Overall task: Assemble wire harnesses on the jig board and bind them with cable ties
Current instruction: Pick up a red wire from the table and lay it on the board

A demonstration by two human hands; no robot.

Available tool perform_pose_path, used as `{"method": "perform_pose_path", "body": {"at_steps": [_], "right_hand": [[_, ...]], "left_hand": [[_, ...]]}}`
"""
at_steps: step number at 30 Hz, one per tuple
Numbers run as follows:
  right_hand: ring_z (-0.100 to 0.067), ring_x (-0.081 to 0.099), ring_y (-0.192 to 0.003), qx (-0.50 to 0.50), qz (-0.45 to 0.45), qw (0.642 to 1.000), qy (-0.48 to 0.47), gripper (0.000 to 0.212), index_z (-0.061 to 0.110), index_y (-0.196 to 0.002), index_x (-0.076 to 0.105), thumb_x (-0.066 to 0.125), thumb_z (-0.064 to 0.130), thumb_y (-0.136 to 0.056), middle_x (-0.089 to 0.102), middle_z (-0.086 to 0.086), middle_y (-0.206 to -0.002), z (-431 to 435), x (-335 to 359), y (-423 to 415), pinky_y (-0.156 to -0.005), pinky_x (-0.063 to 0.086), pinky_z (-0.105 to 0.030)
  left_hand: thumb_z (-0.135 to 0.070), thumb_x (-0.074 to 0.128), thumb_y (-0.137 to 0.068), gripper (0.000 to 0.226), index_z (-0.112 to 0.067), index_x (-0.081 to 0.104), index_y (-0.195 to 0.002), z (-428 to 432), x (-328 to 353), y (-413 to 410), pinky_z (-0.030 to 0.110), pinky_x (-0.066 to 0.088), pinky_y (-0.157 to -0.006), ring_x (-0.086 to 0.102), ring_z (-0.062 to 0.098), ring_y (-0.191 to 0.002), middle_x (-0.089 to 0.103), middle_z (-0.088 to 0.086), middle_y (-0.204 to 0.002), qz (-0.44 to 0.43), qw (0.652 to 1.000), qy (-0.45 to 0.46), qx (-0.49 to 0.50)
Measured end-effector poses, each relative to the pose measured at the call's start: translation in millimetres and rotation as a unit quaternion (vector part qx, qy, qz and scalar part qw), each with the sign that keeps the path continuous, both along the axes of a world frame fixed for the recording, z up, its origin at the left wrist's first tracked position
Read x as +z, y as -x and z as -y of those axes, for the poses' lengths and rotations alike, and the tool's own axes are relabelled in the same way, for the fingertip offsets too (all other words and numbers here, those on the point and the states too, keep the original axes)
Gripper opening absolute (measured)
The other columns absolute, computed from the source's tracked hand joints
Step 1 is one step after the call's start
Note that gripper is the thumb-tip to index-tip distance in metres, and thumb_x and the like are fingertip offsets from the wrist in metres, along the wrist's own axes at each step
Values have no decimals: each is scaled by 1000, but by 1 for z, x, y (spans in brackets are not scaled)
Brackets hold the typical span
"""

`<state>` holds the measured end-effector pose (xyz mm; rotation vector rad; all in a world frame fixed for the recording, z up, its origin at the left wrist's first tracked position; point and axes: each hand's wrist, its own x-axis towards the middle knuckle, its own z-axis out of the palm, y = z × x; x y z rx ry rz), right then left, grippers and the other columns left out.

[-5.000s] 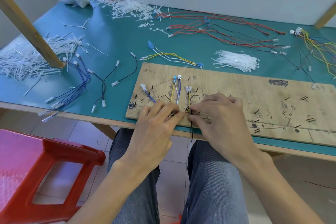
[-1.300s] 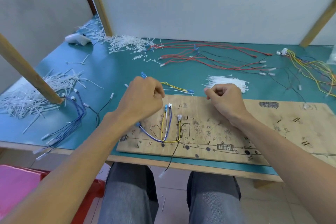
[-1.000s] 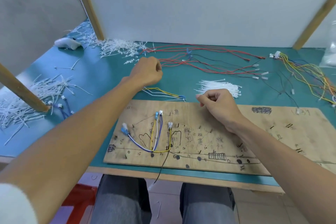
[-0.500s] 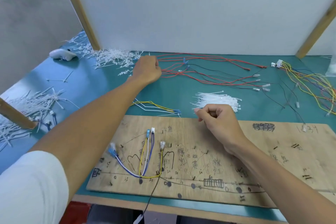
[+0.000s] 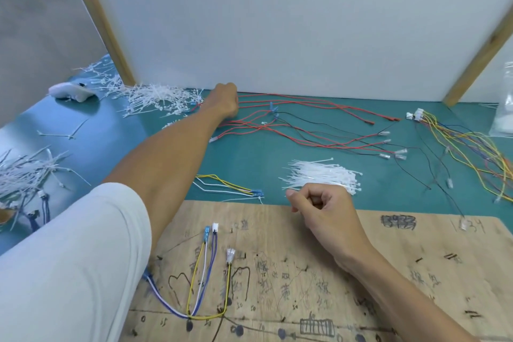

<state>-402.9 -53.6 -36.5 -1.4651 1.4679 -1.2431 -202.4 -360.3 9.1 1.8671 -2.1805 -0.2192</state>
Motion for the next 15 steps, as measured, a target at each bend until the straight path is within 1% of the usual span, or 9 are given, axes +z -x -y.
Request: {"method": "perform_pose_path", "body": {"at_steps": [2,3,4,5,6,8,10,12,15], "right_hand": [[-8,35,-50,1,5,1000,-4,36,15,-66,68,70,38,-94,44,9,-49,1,1,0,-50,30,-21],[-9,35,-50,-1,10,1000,-6,36,15,-65,68,71,37,-94,44,9,-49,1,2,0,-50,29,-21],[-9,35,-49,-3,15,1000,-9,36,15,-65,68,71,36,-94,44,8,-49,1,2,0,-50,29,-22],[-10,35,-49,-4,19,1000,-11,36,16,-64,67,71,35,-95,44,8,-48,1,3,-1,-50,30,-22],[-11,35,-49,-5,23,1000,-14,36,17,-64,67,71,33,-96,44,7,-48,1,4,-1,-50,30,-21],[-11,36,-49,-10,23,1000,-17,37,18,-63,67,72,29,-98,45,6,-48,0,5,-2,-50,30,-22],[-11,36,-50,-13,22,999,-22,37,18,-62,68,72,27,-98,46,4,-49,-2,7,-3,-51,30,-23],[-12,35,-50,-16,28,999,-27,38,17,-63,68,71,27,-99,46,1,-50,-3,9,-4,-51,30,-26],[-14,36,-49,-22,38,998,-35,39,13,-65,68,69,30,-100,47,-3,-51,-2,12,-5,-52,29,-28]], "left_hand": [[-4,60,-92,16,-10,73,-98,-1,1,-2,42,57,-86,67,40,-98,70,18,-105,4,1000,22,-8],[-1,57,-90,8,-1,65,-90,-3,4,-2,40,53,-80,62,40,-91,67,16,-96,13,999,41,-18],[0,55,-90,17,-13,57,-79,-3,7,-2,40,50,-76,57,37,-88,63,14,-92,20,997,65,-21],[-1,54,-92,12,-4,65,-91,-7,12,-1,41,48,-77,54,34,-88,60,11,-94,15,995,87,-37],[-5,53,-97,20,-17,68,-95,-9,18,0,42,47,-77,52,31,-90,58,9,-97,-9,992,116,-43],[-17,46,-105,14,-17,60,-106,-20,34,1,42,44,-75,50,29,-88,56,5,-98,-55,983,162,-67],[-25,40,-108,16,-18,55,-109,-32,53,5,44,45,-72,54,34,-83,57,4,-88,-85,971,201,-96],[-30,37,-109,20,-20,54,-111,-46,74,10,44,45,-68,54,36,-78,55,1,-76,-111,957,238,-120],[-40,36,-110,25,-25,55,-114,-75,98,18,40,43,-62,50,29,-69,52,-3,-68,-133,939,282,-147]]}}
